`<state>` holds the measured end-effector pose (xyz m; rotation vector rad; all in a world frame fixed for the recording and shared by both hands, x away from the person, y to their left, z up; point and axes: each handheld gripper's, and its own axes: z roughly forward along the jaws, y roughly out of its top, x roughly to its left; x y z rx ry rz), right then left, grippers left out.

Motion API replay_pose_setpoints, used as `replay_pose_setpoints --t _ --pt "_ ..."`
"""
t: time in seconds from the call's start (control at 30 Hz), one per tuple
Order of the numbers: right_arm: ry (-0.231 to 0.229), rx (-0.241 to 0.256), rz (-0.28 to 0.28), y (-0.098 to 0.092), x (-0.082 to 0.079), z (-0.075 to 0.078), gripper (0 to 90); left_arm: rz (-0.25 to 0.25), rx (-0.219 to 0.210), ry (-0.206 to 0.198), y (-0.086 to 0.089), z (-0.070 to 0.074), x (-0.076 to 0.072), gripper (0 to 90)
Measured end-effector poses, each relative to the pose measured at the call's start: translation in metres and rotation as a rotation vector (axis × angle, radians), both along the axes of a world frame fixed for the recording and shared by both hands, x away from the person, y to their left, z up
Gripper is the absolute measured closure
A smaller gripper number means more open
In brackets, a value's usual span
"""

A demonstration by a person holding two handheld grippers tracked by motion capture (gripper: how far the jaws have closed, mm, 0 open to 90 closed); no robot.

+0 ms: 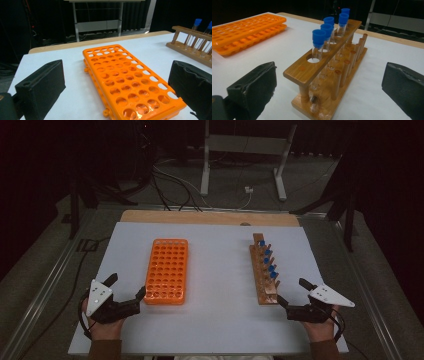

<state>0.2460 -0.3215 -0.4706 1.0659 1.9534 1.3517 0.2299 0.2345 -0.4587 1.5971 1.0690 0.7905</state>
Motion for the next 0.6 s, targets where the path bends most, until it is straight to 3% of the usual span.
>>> replay_pose_setpoints --t 0.27,0.6 --pt "0.0 0.003 -0.008 -0.001 -0.001 0.002 0.0 -0.005 0.06 -0.001 -0.006 0.001 -0.001 1.8" --pt "0.021 0.006 -0.007 -0.002 0.002 0.015 0.0 -0.005 0.046 -0.003 -0.011 -0.001 0.001 0.8"
